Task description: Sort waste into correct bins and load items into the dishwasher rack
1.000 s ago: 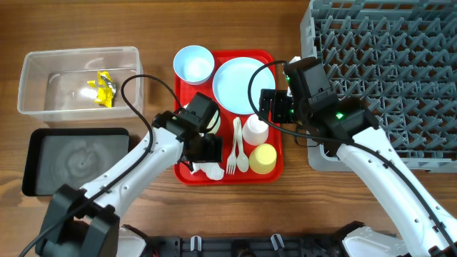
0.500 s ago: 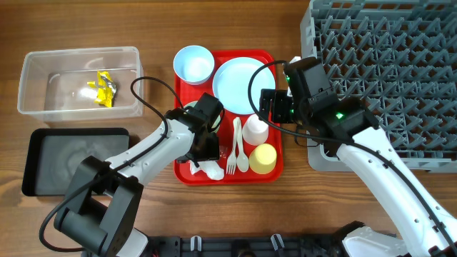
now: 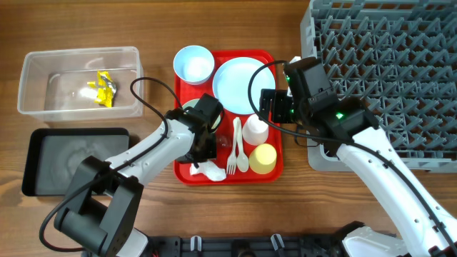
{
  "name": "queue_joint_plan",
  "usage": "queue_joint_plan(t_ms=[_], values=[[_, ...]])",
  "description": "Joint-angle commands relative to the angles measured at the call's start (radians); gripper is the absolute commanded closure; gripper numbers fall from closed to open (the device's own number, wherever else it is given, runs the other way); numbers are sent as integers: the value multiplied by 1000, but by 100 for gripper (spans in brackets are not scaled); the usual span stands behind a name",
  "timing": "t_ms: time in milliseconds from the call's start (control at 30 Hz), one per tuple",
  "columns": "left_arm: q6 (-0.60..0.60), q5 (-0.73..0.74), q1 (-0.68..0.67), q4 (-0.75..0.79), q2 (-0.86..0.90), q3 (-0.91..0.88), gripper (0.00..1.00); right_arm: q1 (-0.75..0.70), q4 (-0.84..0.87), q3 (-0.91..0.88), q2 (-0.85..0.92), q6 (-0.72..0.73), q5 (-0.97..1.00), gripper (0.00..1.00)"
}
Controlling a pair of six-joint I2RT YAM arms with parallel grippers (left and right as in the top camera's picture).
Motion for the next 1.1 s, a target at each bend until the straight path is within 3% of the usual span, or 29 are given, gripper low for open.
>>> queue_joint_plan(t_ms=[0, 167, 533, 667, 767, 867, 1067], values=[[5, 1, -4, -45, -44, 25, 96, 0, -2, 11, -7, 10, 25, 0], [35, 66, -4, -67, -129, 79, 96, 0, -2, 11, -7, 10, 25, 0], [34, 65, 35, -42, -315, 108, 96, 0, -1, 11, -7, 11, 25, 0], [30, -6, 181, -10, -399, 108, 96, 0, 2, 11, -7, 11, 25, 0], [50, -114, 398, 92, -448, 108, 96, 0, 11, 11, -7, 10, 25, 0], [111, -123, 546, 211, -446, 108, 96, 0, 10, 11, -7, 10, 25, 0], [110, -130, 778, 434, -362, 108, 96, 0, 0, 11, -7, 13, 24, 0]])
